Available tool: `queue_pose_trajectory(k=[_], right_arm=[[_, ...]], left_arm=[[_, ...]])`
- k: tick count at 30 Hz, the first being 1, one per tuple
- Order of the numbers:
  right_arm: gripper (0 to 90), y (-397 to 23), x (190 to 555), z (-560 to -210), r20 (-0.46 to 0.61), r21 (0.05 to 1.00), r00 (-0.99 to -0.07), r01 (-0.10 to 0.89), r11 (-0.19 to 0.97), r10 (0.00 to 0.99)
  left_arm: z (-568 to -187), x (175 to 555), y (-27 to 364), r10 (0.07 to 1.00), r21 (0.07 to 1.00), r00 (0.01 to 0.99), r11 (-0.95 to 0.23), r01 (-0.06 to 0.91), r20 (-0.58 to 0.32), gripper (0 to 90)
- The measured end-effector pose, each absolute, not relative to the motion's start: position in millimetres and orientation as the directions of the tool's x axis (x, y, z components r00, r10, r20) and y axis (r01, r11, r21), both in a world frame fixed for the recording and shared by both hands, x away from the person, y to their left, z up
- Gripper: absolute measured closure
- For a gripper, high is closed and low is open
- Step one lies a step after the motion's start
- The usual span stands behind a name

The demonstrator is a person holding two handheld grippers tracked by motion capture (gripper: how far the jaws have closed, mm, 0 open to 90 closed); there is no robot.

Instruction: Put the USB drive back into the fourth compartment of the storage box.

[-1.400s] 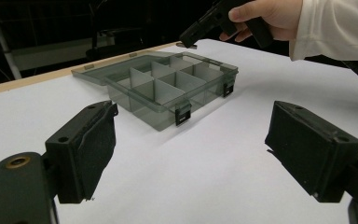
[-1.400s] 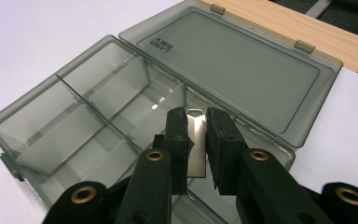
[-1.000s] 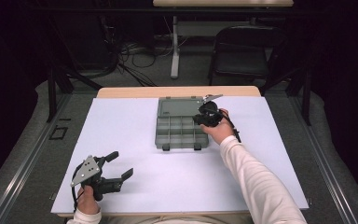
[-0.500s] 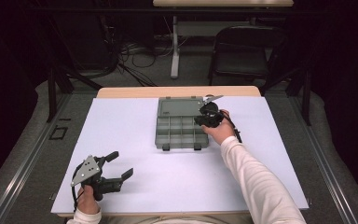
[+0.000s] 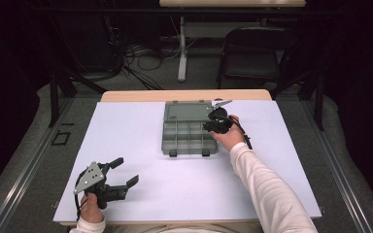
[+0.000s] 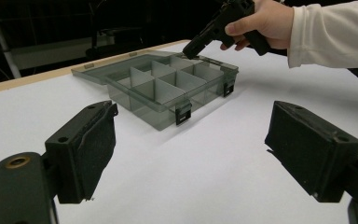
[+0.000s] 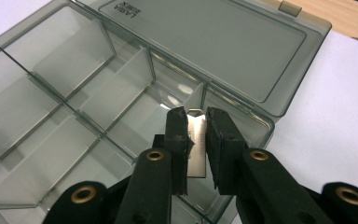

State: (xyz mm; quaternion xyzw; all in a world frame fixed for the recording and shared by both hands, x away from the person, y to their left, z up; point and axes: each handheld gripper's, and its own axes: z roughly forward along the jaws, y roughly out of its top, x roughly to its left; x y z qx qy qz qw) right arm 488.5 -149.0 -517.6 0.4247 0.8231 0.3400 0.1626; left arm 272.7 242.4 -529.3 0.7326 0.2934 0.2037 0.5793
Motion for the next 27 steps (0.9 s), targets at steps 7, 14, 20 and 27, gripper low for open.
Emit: queue_pose_trajectory(k=[7,14,20,27], right_arm=[[79.3,-151.1,489.4,-521.9,0.025,0.691,-0.58,0.598,0.405,0.814],[79.2,-150.8,489.5,-522.8,0.021,0.691,-0.582,0.596,0.408,0.813],[79.2,-149.9,489.3,-523.2,0.023,0.688,-0.581,0.599,0.409,0.813],[75.3,-150.1,488.9,-521.8,0.026,0.694,-0.581,0.596,0.404,0.814]], left_arm=[[-529.4,272.7,241.9,0.665,0.968,0.745,-0.157,0.195,-0.043,15.5],[-529.5,272.7,242.0,0.666,0.968,0.745,-0.155,0.196,-0.044,15.6],[-529.4,272.6,242.1,0.666,0.968,0.745,-0.156,0.195,-0.043,15.5],[-529.4,272.7,242.1,0.666,0.968,0.745,-0.156,0.195,-0.043,15.5]])
